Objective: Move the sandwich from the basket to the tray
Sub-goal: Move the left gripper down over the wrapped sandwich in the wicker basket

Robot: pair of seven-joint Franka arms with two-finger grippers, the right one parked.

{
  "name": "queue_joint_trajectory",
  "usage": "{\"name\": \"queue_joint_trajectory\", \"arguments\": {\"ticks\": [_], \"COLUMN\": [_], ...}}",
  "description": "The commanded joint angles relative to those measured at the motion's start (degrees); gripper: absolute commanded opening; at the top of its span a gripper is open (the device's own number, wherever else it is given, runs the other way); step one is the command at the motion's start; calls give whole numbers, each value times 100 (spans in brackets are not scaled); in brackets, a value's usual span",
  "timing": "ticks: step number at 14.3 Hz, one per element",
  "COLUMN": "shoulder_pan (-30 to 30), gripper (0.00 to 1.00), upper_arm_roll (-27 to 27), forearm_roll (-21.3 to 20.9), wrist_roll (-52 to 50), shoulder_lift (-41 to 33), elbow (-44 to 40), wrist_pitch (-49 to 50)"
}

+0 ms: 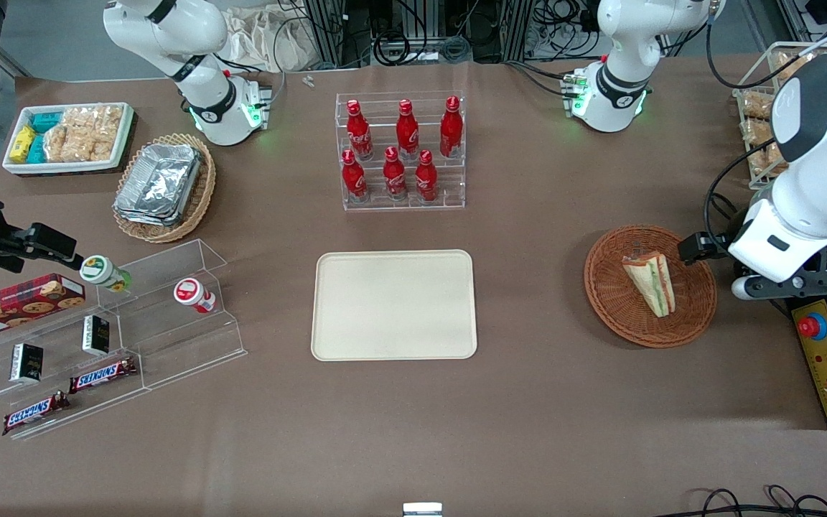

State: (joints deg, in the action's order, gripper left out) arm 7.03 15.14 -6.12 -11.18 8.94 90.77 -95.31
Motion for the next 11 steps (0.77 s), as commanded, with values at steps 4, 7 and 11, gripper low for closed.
{"name": "queue_joint_trajectory", "arguments": {"ticks": [4,7,11], "shoulder_pan": [-9,-9,149], "gripper": [100,100,100], "upper_arm_roll": [7,-2,6], "forearm_roll": [-74,-83,58], "wrist_roll": [10,-147,-1649], "shoulder_lift": [99,143,-23], "elbow": [-156,44,1017], "wrist_pitch": [109,101,-1038]}}
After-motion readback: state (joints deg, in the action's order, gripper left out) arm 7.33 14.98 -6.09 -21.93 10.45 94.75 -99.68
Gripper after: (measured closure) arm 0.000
